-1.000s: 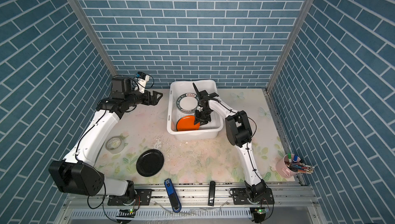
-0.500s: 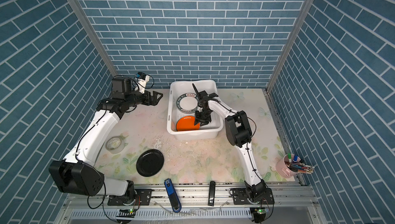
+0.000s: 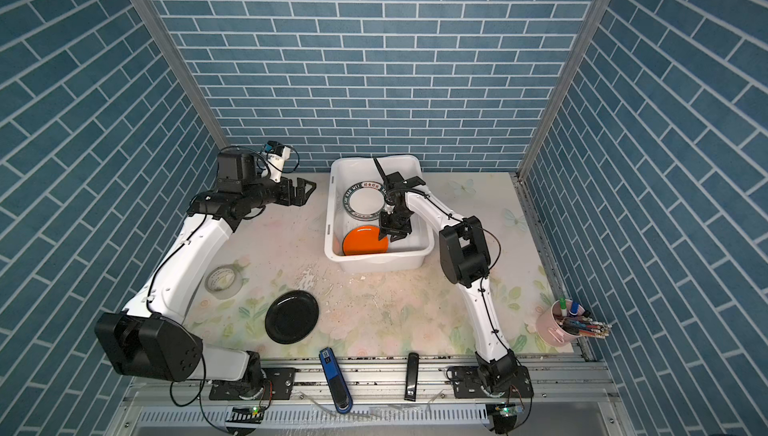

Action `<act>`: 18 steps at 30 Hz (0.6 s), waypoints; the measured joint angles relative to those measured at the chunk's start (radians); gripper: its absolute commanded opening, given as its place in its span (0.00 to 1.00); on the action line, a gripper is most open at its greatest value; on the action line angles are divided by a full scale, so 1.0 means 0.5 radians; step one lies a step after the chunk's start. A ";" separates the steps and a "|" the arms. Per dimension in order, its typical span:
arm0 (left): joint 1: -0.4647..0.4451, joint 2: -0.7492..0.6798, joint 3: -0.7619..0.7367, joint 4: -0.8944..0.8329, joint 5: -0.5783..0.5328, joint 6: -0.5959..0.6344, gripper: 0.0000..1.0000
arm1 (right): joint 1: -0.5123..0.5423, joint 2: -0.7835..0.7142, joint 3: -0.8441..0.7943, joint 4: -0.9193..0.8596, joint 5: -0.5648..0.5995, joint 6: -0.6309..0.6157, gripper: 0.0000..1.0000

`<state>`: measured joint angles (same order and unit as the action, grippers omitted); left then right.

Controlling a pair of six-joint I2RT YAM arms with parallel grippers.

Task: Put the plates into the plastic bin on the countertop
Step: 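Press the orange plate flat onto the floral plate with the right gripper, then release the orange plate with the right gripper while the left gripper lowers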

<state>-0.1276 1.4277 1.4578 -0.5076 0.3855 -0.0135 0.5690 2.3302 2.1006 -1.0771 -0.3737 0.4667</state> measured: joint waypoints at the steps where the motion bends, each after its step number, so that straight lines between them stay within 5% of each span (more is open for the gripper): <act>1: 0.008 0.000 0.000 -0.009 0.001 0.005 1.00 | -0.002 -0.001 0.025 -0.008 0.008 -0.002 0.44; 10: 0.094 0.021 0.066 -0.295 -0.027 0.232 0.99 | -0.025 -0.050 0.232 -0.079 0.084 -0.014 0.43; 18: 0.339 0.333 0.547 -0.906 0.218 0.465 0.99 | -0.111 -0.278 0.187 0.014 0.082 -0.012 0.41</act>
<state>0.0418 1.5944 1.7313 -0.9604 0.4946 0.2192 0.5137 2.1910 2.1941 -1.0702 -0.3328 0.4606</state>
